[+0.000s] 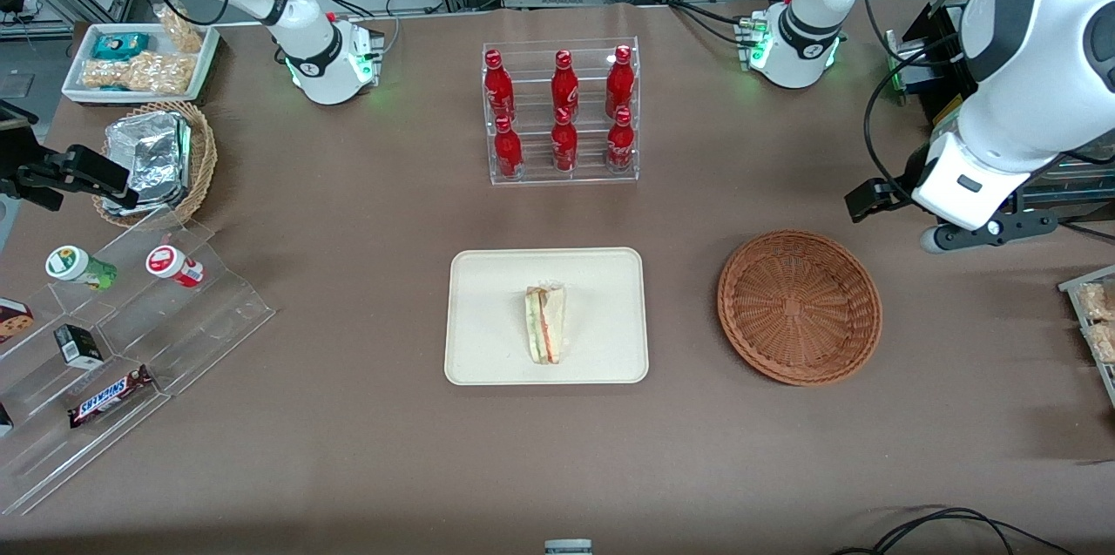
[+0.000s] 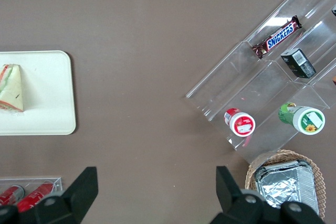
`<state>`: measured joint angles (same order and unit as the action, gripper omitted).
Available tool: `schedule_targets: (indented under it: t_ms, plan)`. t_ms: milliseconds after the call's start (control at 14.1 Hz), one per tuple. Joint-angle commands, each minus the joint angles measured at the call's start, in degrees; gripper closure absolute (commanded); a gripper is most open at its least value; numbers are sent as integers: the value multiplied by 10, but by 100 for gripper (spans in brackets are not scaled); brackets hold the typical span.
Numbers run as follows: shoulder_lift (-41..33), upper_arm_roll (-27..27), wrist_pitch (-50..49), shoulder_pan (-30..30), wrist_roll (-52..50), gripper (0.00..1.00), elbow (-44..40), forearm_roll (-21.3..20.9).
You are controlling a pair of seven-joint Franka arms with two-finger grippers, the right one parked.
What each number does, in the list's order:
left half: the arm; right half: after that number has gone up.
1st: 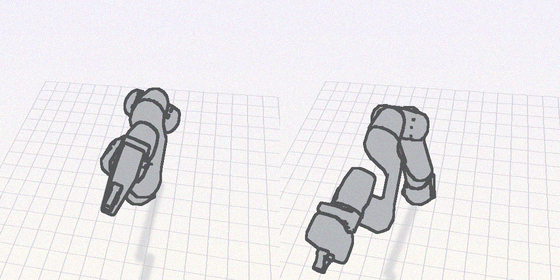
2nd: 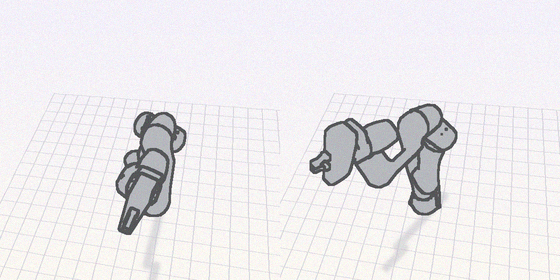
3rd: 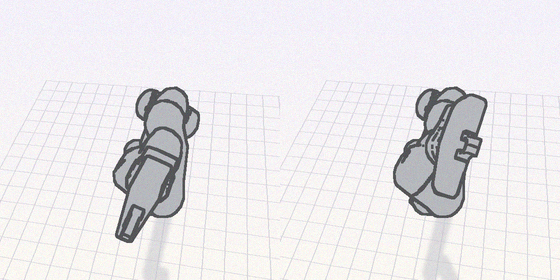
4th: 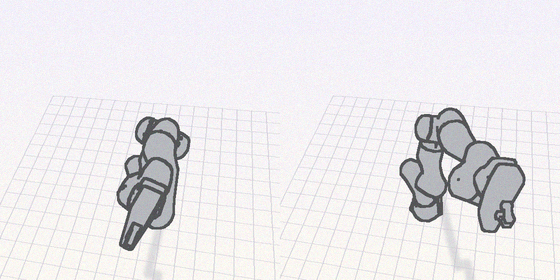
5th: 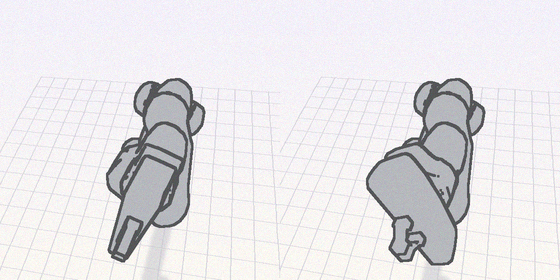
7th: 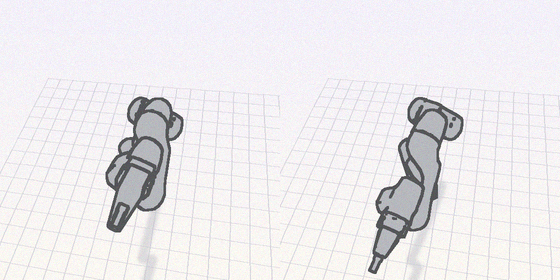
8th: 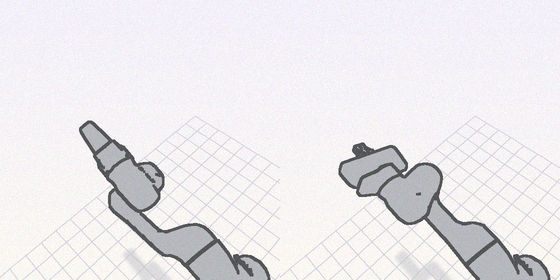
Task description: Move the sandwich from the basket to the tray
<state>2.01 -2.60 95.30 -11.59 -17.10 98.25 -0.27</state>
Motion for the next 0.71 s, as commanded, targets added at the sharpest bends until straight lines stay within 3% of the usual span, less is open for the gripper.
schedule_targets:
  t_ms: [0, 212, 637]
  plan:
    - [-11, 63, -22, 78, 29, 0, -8, 5]
    - [-19, 110, -27, 138, 60, 0, -9, 5]
    - [-18, 100, -42, 150, 123, 0, -40, 21]
